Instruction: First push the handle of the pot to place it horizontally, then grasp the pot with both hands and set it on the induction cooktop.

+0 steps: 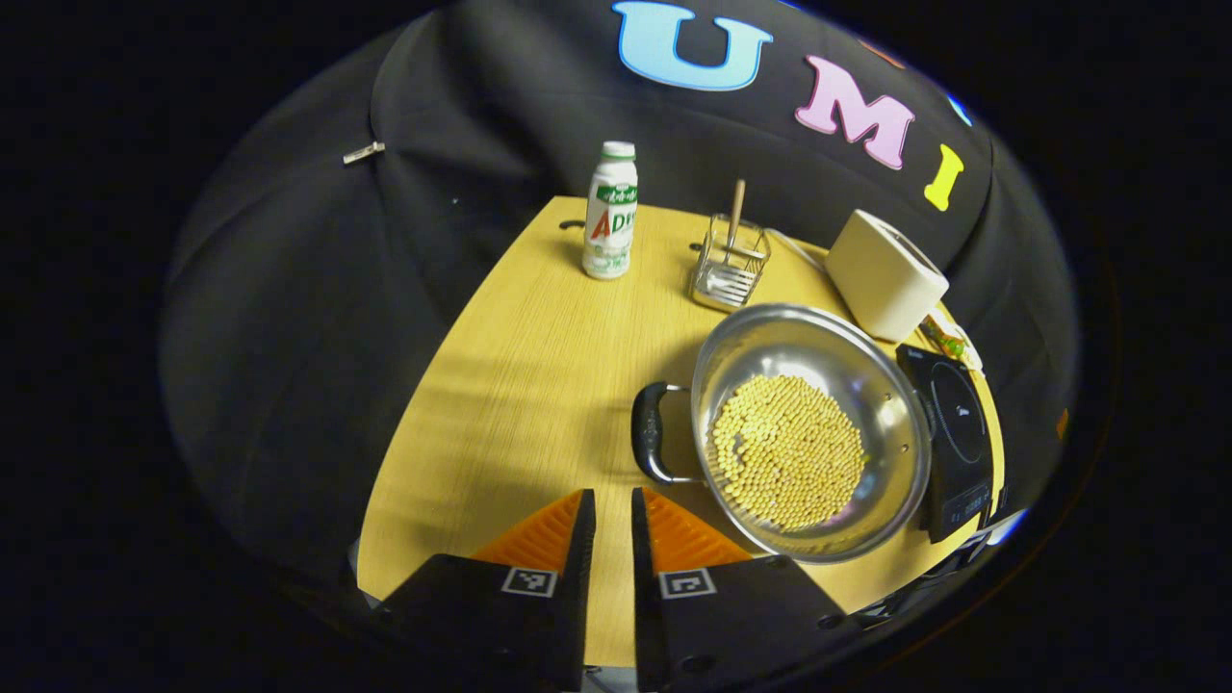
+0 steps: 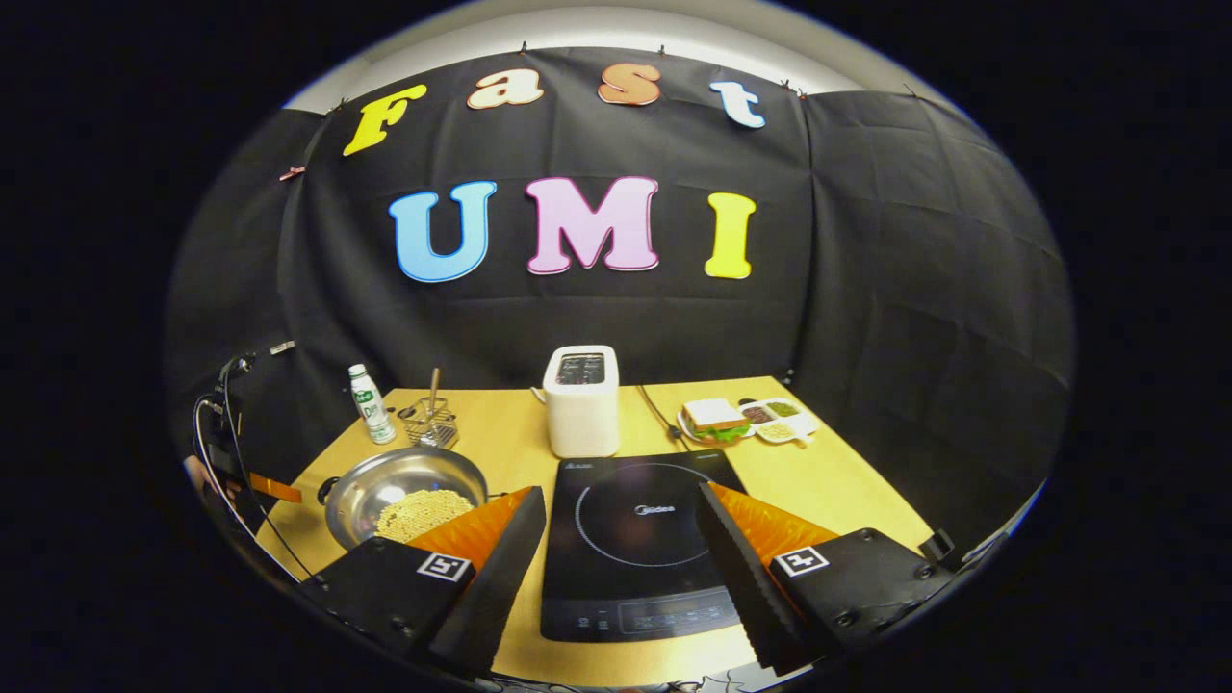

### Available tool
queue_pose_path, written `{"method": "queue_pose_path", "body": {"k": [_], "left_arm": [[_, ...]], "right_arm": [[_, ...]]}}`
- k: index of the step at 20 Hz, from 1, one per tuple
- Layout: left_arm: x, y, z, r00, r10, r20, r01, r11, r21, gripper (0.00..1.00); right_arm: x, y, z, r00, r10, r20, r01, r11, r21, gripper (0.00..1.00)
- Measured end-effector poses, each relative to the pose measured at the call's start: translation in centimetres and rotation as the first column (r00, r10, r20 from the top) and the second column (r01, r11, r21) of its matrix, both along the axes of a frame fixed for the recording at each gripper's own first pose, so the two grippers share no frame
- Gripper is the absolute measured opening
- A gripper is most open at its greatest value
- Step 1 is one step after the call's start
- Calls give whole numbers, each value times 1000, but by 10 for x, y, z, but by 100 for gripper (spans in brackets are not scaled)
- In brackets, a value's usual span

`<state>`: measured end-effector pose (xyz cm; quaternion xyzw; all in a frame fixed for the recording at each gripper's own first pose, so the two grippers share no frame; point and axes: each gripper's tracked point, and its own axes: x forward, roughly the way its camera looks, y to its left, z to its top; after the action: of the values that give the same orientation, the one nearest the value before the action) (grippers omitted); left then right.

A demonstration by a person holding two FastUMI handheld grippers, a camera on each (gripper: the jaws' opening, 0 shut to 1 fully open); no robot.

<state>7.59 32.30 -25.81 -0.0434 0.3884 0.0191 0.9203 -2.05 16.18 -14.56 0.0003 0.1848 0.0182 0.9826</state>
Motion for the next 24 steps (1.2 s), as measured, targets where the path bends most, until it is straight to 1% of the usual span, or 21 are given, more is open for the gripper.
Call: {"method": "queue_pose_path", "body": {"k": [2, 4, 5, 6, 9, 12, 15, 17, 20, 24], "left_arm": [[5, -1, 22, 998, -21, 56, 20, 1000, 23, 41], [13, 0, 35, 995, -22, 100, 18, 999, 46, 79], [16, -3, 43, 993, -25, 113, 20, 999, 42, 99], [19, -2, 47, 992, -19, 124, 13, 999, 49, 98], [32, -5, 51, 988, -33, 148, 24, 998, 65, 98], [43, -16, 46, 985, -55, 164, 51, 998, 28, 98], [54, -22, 36, 985, -44, 166, 48, 999, -21, 98], [59, -24, 25, 987, -39, 155, 48, 997, -52, 98], [70, -22, 8, 991, -23, 132, 35, 996, -84, 96], [79, -20, -11, 993, -22, 114, 33, 995, -97, 95]], "right_arm": [[10, 20, -8, 999, 39, -27, -37, 998, 47, 98], [22, 34, -20, 997, 53, -64, -48, 995, 85, 99], [28, 41, -27, 994, 60, -86, -51, 993, 102, 99], [35, 49, -32, 992, 70, -104, -58, 992, 114, 99], [56, 61, -54, 986, 63, -157, -49, 995, 90, 99], [72, 88, -80, 971, 91, -222, -63, 989, 132, 99], [92, 111, -103, 956, 122, -266, -82, 984, 158, 99], [101, 122, -123, 941, 141, -308, -90, 981, 173, 99], [112, 121, -148, 925, 131, -356, -73, 982, 172, 99], [119, 122, -179, 904, 135, -406, -61, 980, 190, 99]]}}
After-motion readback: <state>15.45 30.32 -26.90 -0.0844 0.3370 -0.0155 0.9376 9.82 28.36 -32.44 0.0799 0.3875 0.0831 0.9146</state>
